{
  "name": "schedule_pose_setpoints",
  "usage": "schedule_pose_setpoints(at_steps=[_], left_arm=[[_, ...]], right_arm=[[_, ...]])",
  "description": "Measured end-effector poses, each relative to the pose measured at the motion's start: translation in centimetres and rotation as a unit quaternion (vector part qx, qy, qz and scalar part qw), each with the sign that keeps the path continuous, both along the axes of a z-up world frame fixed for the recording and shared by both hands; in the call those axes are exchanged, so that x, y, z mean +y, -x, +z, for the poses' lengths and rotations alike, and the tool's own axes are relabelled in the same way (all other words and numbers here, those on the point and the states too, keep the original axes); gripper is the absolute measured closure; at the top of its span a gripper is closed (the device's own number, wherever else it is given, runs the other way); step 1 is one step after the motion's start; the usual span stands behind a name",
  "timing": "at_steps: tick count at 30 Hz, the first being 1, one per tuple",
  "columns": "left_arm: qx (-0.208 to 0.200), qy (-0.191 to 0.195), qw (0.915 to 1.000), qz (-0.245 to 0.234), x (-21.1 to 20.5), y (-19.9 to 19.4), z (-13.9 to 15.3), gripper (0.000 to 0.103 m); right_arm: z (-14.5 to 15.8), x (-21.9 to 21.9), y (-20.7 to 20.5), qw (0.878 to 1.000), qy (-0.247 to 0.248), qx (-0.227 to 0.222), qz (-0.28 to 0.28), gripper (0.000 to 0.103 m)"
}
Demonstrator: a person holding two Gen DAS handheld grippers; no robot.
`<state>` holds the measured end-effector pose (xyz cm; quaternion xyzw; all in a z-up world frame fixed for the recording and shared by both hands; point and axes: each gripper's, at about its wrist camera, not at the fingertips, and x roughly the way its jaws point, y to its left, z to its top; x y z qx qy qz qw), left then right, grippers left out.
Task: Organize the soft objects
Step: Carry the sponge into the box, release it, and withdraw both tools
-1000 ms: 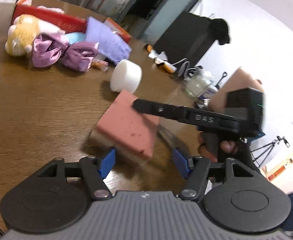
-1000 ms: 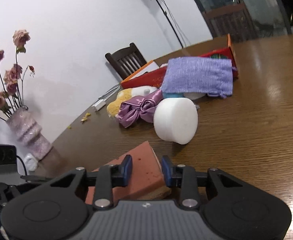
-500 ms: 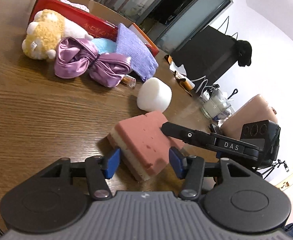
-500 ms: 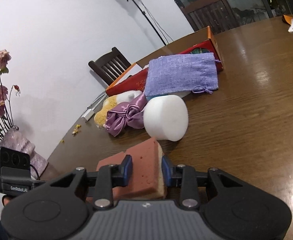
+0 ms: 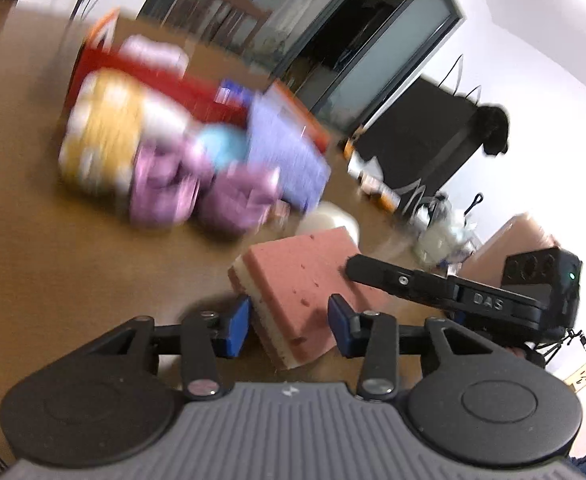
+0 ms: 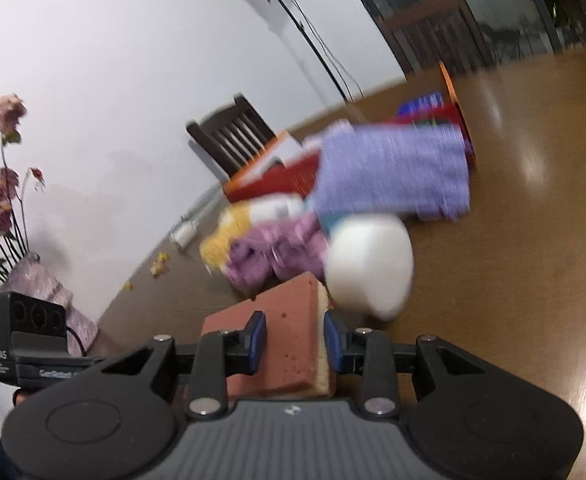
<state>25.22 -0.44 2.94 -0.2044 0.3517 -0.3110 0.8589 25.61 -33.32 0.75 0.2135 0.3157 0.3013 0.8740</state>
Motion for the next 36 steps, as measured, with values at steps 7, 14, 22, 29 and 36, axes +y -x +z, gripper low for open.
schedule_pose_setpoints(at_steps=[7,14,22,29,36], left_arm=[[-0.111,-0.032,0.9932,0.017,-2.9,-8.8,7.7,0.06],[-0.035,-0.033,0.9977,0.048,-5.8,-22.4,6.9,0.061],[0.038,-0.076,0.9959,0.031,-7.8,-25.8,1.8,0.061],[0.003,-0.09,0.9954,0.033,-6.6,-24.0,4.1,0.059],[-0.089,-0.169,0.9758,0.106,-2.7,-18.0,10.1,0.037]], right_arm=[[7.2,-1.3,-6.5,0.995,-0.006,-0.085,-0.043,0.071],[7.9,-2.5,-19.4,0.996,0.009,-0.023,-0.083,0.071],[4.3,0.4,-23.6,0.981,0.151,-0.001,-0.121,0.07],[5.5,0.9,-22.6,0.972,0.189,-0.026,-0.136,0.058],[11.1,-0.1,-19.6,0.971,0.194,-0.072,-0.122,0.041]])
